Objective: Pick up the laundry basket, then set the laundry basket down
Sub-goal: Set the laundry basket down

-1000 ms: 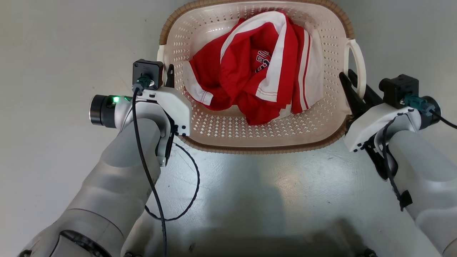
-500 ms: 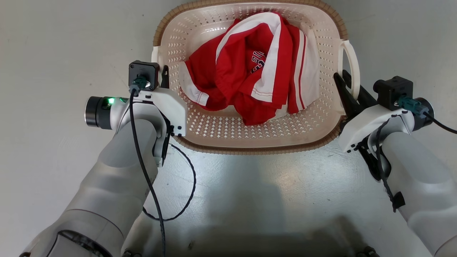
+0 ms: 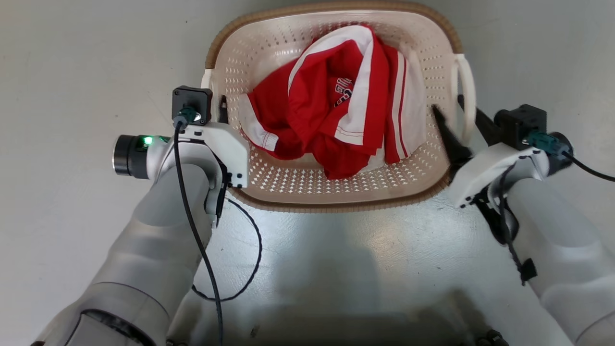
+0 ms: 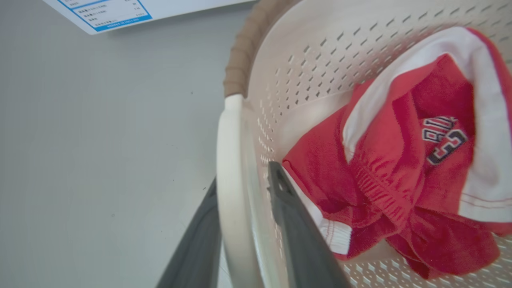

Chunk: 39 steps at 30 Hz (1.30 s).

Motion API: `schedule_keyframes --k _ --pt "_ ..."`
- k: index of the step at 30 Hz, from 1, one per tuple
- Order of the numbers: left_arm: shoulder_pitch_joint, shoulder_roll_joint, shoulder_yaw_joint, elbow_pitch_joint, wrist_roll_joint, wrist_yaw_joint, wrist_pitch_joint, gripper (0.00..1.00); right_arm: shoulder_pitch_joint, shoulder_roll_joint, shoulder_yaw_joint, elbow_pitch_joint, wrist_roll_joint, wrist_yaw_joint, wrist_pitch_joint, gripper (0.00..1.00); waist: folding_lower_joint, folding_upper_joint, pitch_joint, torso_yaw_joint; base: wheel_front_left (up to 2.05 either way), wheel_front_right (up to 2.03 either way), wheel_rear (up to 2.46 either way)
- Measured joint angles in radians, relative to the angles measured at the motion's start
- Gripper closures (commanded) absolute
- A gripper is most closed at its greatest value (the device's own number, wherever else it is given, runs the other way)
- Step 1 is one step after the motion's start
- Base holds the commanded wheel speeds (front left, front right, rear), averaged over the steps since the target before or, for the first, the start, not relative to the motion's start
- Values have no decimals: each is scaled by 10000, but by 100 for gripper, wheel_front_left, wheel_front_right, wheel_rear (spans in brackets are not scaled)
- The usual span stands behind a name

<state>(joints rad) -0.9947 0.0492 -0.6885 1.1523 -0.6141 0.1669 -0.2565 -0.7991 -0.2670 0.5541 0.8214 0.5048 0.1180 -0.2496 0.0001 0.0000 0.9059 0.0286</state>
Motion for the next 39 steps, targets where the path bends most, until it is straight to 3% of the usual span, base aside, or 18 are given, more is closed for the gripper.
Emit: schedule_keyframes --k 1,16,39 --pt "-12 -52 -12 104 0 0 0 0 -12 56 -69 -54 -77 63 -4 0 0 1 3 -9 0 0 0" --pt "-18 -88 230 -84 198 123 10 0 34 389 -717 -90 -608 58 -4 0 0 1 -190 -67 0 0 0" --pt "812 -67 986 -366 527 54 8 0 956 596 -1494 -249 -1060 63 -13 0 0 1 -1774 -261 0 0 0"
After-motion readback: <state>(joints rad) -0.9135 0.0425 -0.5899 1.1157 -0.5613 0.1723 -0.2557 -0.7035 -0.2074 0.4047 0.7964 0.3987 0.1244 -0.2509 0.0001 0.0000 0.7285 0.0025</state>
